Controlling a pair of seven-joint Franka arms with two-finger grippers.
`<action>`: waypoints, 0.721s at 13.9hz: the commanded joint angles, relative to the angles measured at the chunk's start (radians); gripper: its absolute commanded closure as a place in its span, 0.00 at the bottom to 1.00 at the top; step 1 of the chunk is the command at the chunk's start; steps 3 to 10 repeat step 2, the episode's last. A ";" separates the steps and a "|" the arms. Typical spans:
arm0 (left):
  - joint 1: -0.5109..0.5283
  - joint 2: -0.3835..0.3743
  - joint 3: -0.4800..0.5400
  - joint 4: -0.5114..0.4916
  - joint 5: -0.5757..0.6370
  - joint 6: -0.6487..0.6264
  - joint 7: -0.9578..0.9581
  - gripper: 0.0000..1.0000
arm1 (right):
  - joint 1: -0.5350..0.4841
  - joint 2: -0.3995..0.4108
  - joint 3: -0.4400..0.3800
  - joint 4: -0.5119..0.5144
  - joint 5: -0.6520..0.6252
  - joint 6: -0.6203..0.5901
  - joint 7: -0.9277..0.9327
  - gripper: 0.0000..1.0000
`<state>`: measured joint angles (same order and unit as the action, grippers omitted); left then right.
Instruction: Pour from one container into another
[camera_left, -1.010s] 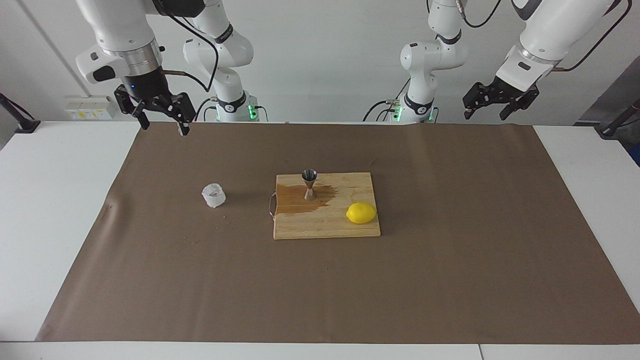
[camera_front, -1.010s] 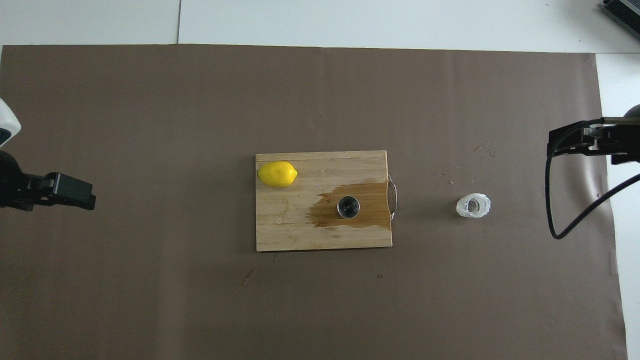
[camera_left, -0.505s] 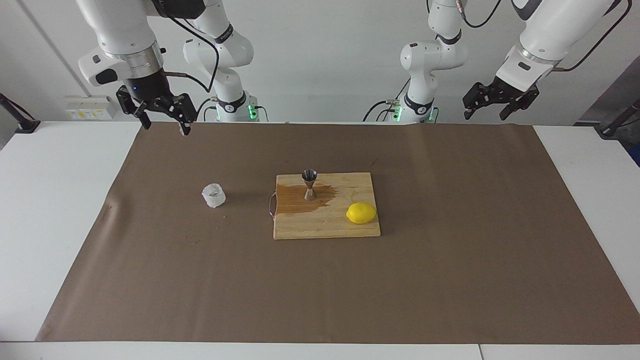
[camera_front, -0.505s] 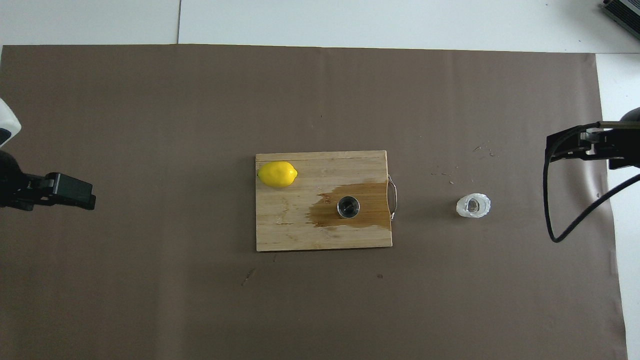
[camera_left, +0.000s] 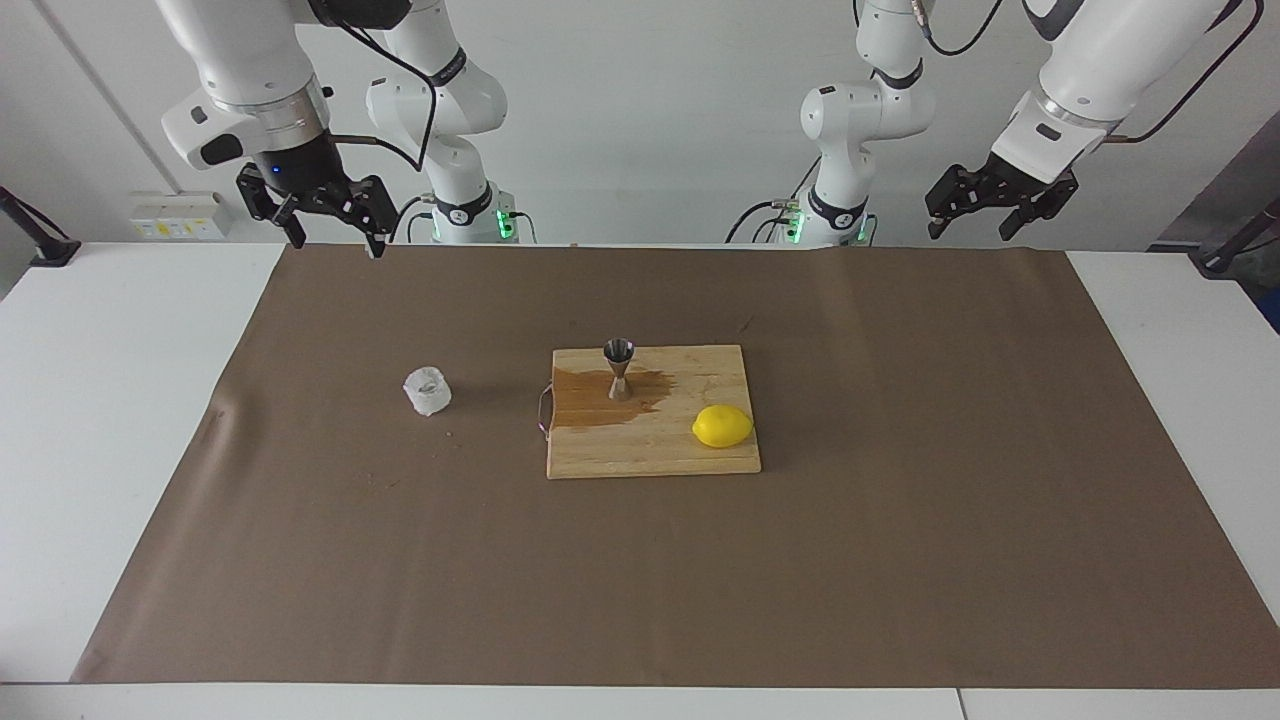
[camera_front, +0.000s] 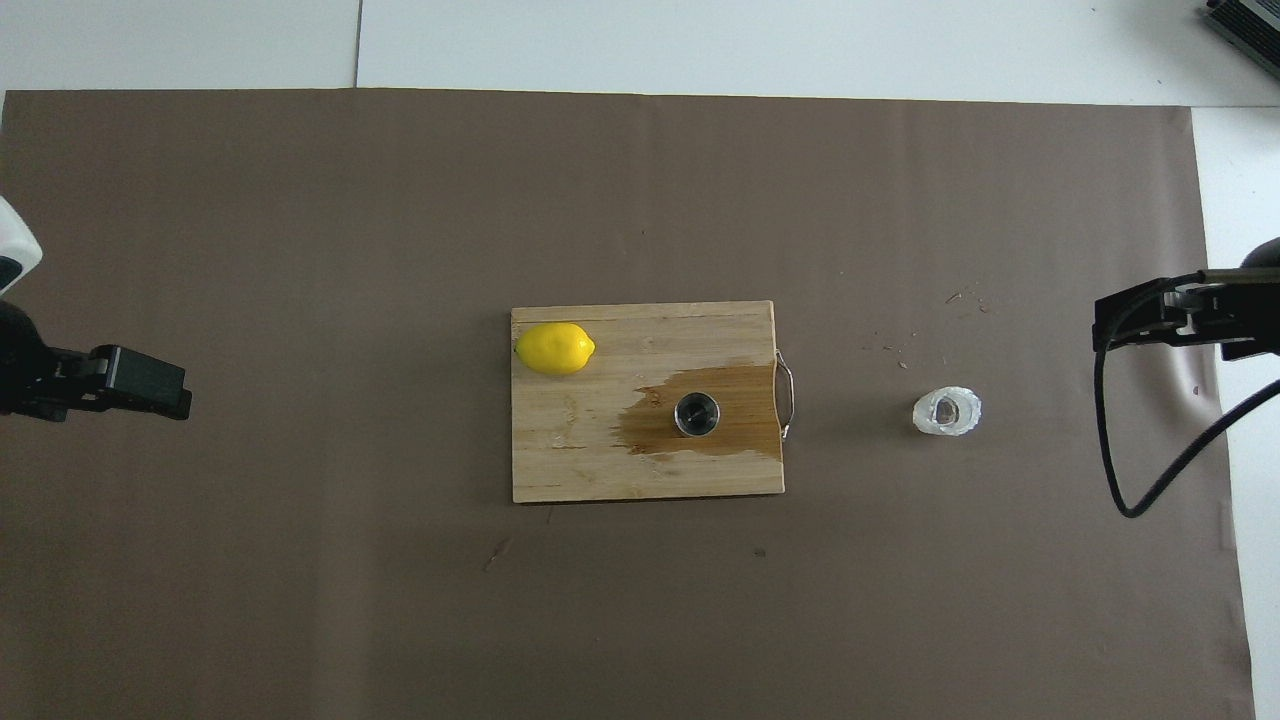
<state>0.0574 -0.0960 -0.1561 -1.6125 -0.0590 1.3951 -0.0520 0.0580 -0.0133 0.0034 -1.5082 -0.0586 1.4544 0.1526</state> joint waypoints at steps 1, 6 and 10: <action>-0.005 -0.021 0.006 -0.014 0.014 -0.011 0.006 0.00 | -0.004 -0.051 -0.003 -0.081 0.025 0.015 -0.024 0.00; -0.005 -0.021 0.006 -0.014 0.016 -0.011 0.006 0.00 | -0.006 -0.057 -0.003 -0.095 0.025 0.017 -0.024 0.00; -0.005 -0.021 0.006 -0.014 0.016 -0.011 0.006 0.00 | -0.006 -0.057 -0.003 -0.095 0.025 0.017 -0.024 0.00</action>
